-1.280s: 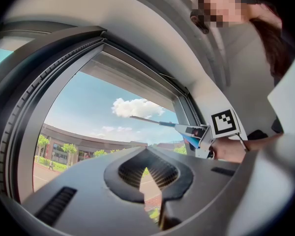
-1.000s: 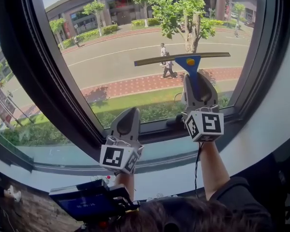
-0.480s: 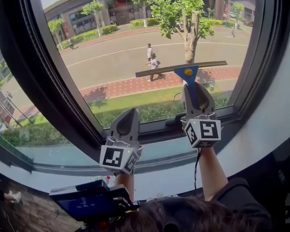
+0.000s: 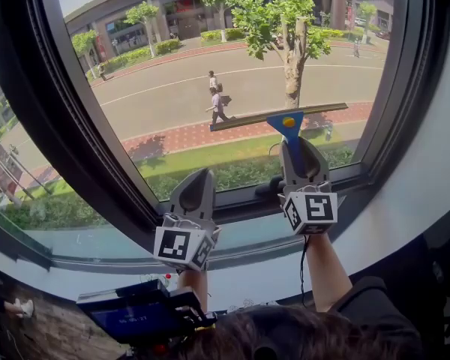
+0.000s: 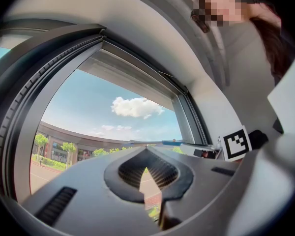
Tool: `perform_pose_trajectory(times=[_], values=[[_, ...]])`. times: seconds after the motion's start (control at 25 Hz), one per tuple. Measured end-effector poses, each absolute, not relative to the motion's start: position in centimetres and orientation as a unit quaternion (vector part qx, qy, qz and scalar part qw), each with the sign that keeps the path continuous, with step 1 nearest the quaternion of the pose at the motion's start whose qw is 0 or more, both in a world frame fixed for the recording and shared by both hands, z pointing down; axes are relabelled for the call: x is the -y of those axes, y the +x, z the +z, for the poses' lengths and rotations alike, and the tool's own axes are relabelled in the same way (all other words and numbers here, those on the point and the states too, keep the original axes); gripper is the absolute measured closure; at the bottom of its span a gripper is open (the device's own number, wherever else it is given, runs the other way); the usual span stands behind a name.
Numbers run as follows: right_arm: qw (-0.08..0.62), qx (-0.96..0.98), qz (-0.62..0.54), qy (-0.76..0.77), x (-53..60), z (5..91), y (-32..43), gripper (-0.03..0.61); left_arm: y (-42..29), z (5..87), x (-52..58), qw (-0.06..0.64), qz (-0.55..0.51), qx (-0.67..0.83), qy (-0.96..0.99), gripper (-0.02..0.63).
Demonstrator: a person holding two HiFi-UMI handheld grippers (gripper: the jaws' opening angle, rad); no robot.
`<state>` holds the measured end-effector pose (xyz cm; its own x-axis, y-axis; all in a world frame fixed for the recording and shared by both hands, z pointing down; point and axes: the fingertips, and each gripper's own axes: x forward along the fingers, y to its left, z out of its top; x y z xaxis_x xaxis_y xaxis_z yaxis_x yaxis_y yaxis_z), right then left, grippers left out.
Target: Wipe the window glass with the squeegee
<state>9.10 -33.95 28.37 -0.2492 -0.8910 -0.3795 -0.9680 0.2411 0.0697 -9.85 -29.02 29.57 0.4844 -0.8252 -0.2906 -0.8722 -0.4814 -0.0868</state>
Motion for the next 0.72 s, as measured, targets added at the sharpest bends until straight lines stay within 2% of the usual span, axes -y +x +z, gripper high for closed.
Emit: perform_pose_trajectory(times=[0.72], values=[[0.097,-0.785,0.121,-0.599,34.1,33.1,8.9,0.436,-8.7,30.3,28.9,0.102,0.103,-0.486,-0.862,0.612]])
